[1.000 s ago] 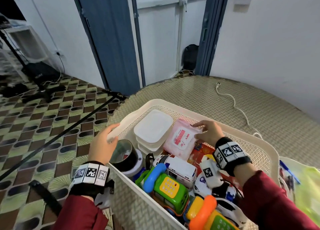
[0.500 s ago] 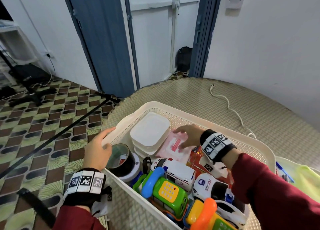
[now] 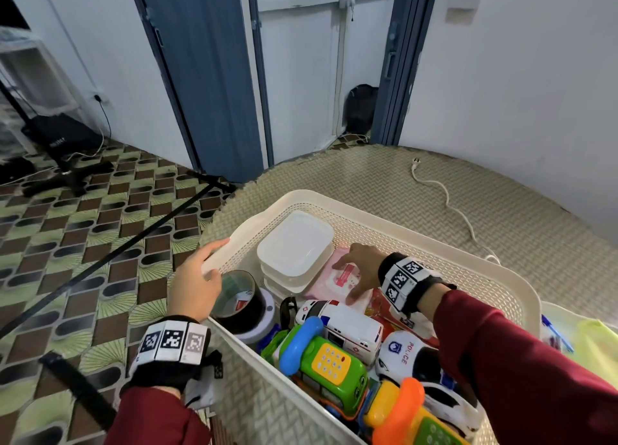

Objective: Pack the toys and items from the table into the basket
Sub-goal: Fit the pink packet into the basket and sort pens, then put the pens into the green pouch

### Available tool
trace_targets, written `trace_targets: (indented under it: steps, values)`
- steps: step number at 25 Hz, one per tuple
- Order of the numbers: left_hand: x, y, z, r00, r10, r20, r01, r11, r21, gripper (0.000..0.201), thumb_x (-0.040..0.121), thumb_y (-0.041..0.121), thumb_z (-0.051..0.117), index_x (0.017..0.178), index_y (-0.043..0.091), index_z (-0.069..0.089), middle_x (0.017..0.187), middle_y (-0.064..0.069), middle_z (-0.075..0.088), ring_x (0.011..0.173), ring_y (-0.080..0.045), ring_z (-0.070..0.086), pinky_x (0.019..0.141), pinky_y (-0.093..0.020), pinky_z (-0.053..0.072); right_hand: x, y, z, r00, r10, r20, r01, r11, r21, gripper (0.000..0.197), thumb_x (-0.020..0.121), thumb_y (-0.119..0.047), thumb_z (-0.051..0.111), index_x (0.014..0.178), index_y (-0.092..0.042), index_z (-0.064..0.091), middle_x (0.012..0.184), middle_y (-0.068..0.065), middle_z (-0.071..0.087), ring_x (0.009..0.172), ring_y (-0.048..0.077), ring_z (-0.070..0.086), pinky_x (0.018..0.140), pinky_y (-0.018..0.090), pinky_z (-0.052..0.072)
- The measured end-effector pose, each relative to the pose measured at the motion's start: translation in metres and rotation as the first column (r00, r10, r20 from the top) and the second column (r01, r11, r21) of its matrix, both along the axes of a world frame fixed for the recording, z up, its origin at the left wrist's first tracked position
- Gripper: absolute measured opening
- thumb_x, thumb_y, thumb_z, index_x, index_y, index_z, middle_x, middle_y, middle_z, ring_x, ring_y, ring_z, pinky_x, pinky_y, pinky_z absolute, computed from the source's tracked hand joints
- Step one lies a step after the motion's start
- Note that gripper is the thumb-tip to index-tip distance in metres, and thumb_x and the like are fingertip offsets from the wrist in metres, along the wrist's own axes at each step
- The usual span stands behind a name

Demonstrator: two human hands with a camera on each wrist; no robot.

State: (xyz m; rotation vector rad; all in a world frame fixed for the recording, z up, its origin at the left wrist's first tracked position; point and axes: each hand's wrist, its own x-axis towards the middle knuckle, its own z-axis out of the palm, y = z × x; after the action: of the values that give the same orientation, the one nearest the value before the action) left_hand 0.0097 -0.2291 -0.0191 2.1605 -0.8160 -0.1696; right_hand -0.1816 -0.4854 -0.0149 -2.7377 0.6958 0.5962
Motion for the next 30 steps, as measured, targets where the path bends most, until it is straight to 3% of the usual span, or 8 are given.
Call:
trace_targets:
  steps: [5, 8, 12, 16, 21, 23, 25, 30]
  values:
    - [-0.003, 0.002, 0.004, 1.0, 0.012, 0.002, -0.012, 1.0, 0.011, 0.06, 0.086, -0.004, 0.045, 0.123, 0.042, 0.055, 0.108, -0.006, 0.065, 0.068, -0.027, 0.054, 0.06, -0.033, 0.048, -0.002, 0.002, 0.004, 1.0, 0.0, 0.003, 0.0, 1.0, 0.025, 0.081, 0.07, -0.048, 0.077, 0.139, -0.025, 0.043, 0.135, 0.008, 0.043, 0.126, 0.027, 0.039, 0.106, 0.035, 0.031]
    - [-0.009, 0.002, 0.014, 1.0, -0.003, 0.029, 0.001, 0.998, 0.067, 0.06, 0.087, -0.004, 0.046, 0.13, 0.036, 0.053, 0.11, -0.01, 0.064, 0.072, -0.029, 0.059, 0.06, -0.034, 0.05, -0.017, 0.001, 0.022, 0.987, -0.099, 0.13, 0.088, 0.992, 0.09, 0.069, 0.079, -0.04, 0.071, 0.138, -0.018, 0.044, 0.136, 0.007, 0.047, 0.125, 0.024, 0.043, 0.103, 0.032, 0.033]
    - [-0.029, 0.0, 0.035, 0.991, -0.012, 0.132, -0.009, 0.987, 0.161, 0.043, 0.089, 0.002, 0.055, 0.13, 0.017, 0.056, 0.126, -0.01, 0.054, 0.106, -0.028, 0.055, 0.086, -0.041, 0.045, -0.048, -0.007, 0.055, 0.965, -0.125, 0.229, 0.109, 0.991, 0.082, 0.052, 0.086, -0.038, 0.064, 0.132, -0.018, 0.051, 0.13, 0.004, 0.054, 0.114, 0.019, 0.053, 0.096, 0.028, 0.039]
    - [-0.065, -0.013, 0.076, 0.992, -0.072, 0.108, 0.075, 0.997, -0.026, 0.028, 0.09, 0.011, 0.059, 0.117, 0.018, 0.064, 0.123, -0.003, 0.06, 0.116, -0.02, 0.054, 0.097, -0.036, 0.041, -0.086, -0.005, 0.094, 0.873, -0.188, 0.449, 0.14, 0.98, 0.14, 0.039, 0.087, -0.034, 0.064, 0.122, -0.018, 0.06, 0.119, 0.003, 0.061, 0.094, 0.01, 0.053, 0.083, 0.022, 0.04]
    - [-0.149, -0.055, 0.128, 0.963, -0.25, 0.1, 0.266, 0.936, -0.23, 0.019, 0.09, 0.016, 0.06, 0.106, 0.023, 0.068, 0.108, 0.009, 0.067, 0.105, -0.007, 0.06, 0.095, -0.024, 0.043, -0.164, 0.001, 0.13, 0.673, -0.216, 0.708, 0.142, 0.976, 0.163, 0.023, 0.09, -0.025, 0.061, 0.111, -0.018, 0.066, 0.105, -0.002, 0.067, 0.085, 0.009, 0.061, 0.077, 0.021, 0.049]
    - [-0.191, -0.071, 0.138, 0.943, -0.318, 0.099, 0.333, 0.906, -0.263, 0.017, 0.09, 0.015, 0.06, 0.102, 0.025, 0.067, 0.104, 0.011, 0.068, 0.1, -0.001, 0.06, 0.087, -0.013, 0.041, -0.203, 0.0, 0.134, 0.587, -0.261, 0.766, 0.163, 0.965, 0.204, 0.019, 0.09, -0.023, 0.061, 0.108, -0.019, 0.068, 0.098, -0.006, 0.068, 0.072, -0.002, 0.059, 0.07, 0.016, 0.048]
    - [-0.243, -0.088, 0.141, 0.918, -0.386, 0.091, 0.395, 0.873, -0.285, 0.018, 0.091, 0.016, 0.059, 0.103, 0.026, 0.067, 0.104, 0.014, 0.067, 0.099, 0.003, 0.06, 0.086, -0.01, 0.04, -0.252, -0.006, 0.131, 0.527, -0.32, 0.788, 0.208, 0.947, 0.245, 0.017, 0.09, -0.02, 0.061, 0.105, -0.018, 0.069, 0.092, -0.01, 0.068, 0.064, -0.005, 0.057, 0.066, 0.013, 0.048]
    - [-0.365, -0.123, 0.123, 0.846, -0.533, 0.033, 0.517, 0.803, -0.298, 0.019, 0.092, 0.014, 0.058, 0.107, 0.021, 0.067, 0.103, 0.016, 0.066, 0.099, 0.008, 0.058, 0.085, -0.004, 0.042, -0.369, -0.018, 0.094, 0.48, -0.483, 0.732, 0.343, 0.872, 0.35, 0.015, 0.089, -0.012, 0.061, 0.099, -0.019, 0.07, 0.089, -0.003, 0.071, 0.068, 0.007, 0.064, 0.065, 0.016, 0.049]
